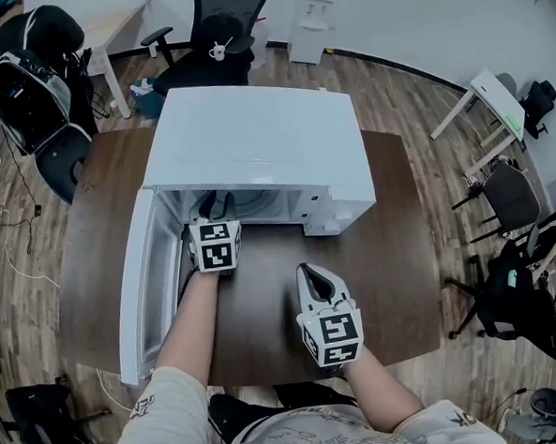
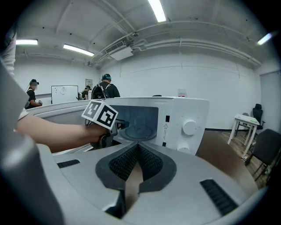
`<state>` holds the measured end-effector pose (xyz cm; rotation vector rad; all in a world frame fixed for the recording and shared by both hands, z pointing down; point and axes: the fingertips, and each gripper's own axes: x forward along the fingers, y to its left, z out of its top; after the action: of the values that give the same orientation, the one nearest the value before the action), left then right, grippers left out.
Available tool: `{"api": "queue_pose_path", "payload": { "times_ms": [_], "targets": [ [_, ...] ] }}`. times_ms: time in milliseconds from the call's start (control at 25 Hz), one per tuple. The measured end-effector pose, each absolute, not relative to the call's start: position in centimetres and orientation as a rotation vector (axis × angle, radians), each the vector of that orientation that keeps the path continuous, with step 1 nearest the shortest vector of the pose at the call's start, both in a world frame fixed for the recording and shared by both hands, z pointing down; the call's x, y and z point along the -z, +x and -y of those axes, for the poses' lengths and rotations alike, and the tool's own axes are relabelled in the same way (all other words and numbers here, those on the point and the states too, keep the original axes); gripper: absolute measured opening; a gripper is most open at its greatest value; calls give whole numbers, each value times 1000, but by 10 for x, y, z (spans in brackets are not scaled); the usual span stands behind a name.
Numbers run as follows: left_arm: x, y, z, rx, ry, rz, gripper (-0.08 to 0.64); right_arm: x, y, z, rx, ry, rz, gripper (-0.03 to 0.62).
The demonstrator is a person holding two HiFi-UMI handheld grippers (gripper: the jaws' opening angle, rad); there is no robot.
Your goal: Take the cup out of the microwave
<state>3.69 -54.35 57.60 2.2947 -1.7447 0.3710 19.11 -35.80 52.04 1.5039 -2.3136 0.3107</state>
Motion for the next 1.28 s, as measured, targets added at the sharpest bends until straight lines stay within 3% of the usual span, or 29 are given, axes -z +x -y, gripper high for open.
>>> {"api": "queue_pose_path", "payload": {
  "times_ms": [160, 520, 640, 1280],
  "targets": [
    [-592, 32, 567, -411, 2283, 1755, 158, -533, 197, 350, -321, 1477, 2299, 8],
    [-601, 34, 592, -437, 2314, 1739, 159, -555, 219, 337, -341, 1464, 2238, 8],
    [-607, 41, 589, -495, 2347, 1701, 71, -556, 221, 336, -340, 1465, 2232, 8],
    [-604, 76, 547, -368, 2458, 1454, 60, -562, 219, 328, -352, 1459, 2217, 8]
  ]
}}
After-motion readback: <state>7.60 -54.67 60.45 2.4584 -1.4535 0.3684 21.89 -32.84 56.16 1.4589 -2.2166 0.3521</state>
